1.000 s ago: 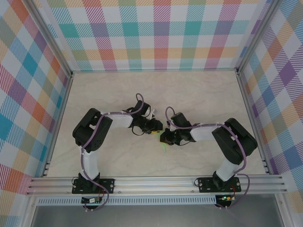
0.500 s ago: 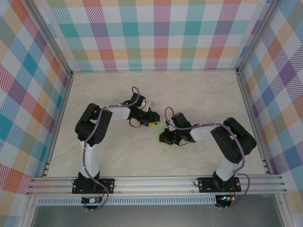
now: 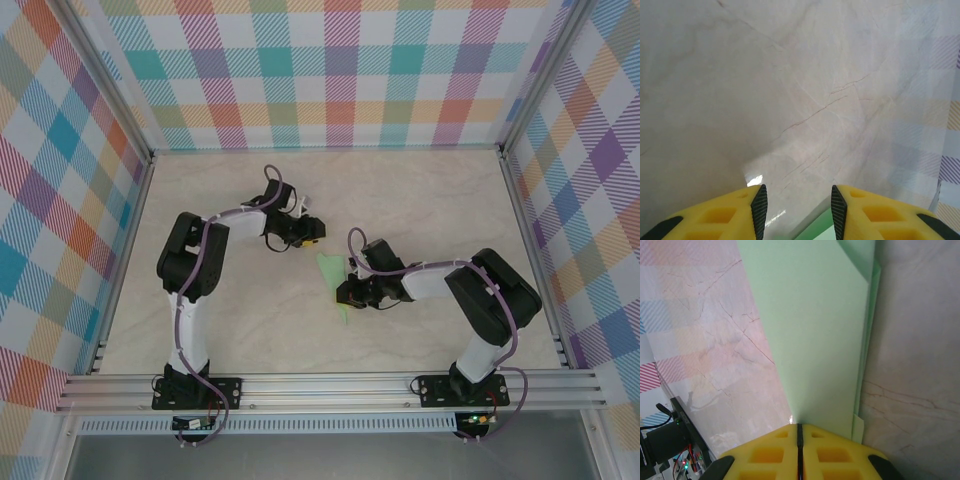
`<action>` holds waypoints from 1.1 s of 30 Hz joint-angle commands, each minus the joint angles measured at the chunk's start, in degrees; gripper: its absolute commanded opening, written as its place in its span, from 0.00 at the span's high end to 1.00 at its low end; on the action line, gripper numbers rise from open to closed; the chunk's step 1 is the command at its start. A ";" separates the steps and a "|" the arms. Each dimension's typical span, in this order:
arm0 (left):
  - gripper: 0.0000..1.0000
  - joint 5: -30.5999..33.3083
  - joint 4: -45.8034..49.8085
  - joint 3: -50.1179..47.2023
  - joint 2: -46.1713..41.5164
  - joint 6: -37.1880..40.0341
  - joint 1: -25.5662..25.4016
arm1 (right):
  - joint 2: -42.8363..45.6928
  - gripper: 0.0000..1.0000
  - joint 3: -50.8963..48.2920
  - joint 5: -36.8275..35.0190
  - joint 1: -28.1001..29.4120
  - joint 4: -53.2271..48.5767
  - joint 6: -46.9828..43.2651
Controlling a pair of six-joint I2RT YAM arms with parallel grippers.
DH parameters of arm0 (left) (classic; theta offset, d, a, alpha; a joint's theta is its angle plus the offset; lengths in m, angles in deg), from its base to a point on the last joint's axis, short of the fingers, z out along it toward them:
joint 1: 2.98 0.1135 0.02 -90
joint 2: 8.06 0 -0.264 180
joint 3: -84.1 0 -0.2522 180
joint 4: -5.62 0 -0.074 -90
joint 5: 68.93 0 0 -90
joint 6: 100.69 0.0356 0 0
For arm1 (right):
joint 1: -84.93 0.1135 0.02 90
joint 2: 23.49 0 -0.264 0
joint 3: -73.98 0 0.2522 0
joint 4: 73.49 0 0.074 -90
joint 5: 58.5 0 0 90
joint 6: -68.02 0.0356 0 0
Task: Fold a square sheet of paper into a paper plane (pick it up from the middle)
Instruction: Fold the wing for the fifth time at the center of the table.
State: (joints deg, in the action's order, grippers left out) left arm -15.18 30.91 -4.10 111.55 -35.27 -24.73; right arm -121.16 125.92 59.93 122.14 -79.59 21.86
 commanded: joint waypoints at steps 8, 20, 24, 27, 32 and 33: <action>0.69 3.85 5.97 -9.73 -15.96 -2.84 -4.97 | 0.38 0.89 1.64 -3.31 0.76 -9.20 0.55; 0.73 3.49 -3.73 -13.51 -8.46 -8.34 -13.30 | 0.96 0.89 -0.13 -2.98 0.76 -6.69 1.25; 0.74 5.54 -3.44 -13.79 -6.53 -9.19 -13.32 | 2.76 0.88 -1.00 -0.95 0.76 -4.93 0.86; 0.75 6.75 -2.79 -13.78 -5.69 -9.40 -13.31 | 5.73 0.86 -2.78 0.50 0.84 -2.20 0.73; 0.75 6.72 -3.44 -14.05 -5.52 -9.59 -13.31 | 7.94 0.84 -3.96 2.92 1.15 -0.87 -0.86; 0.75 6.88 -3.09 -13.91 -5.53 -9.42 -13.32 | 7.93 0.84 -3.98 2.85 1.35 -1.17 -1.09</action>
State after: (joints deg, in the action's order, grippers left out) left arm -11.38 26.84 -18.44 103.97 -44.41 -37.83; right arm -114.10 122.22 60.52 122.80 -82.13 22.32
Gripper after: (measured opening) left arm 0.249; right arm 0.163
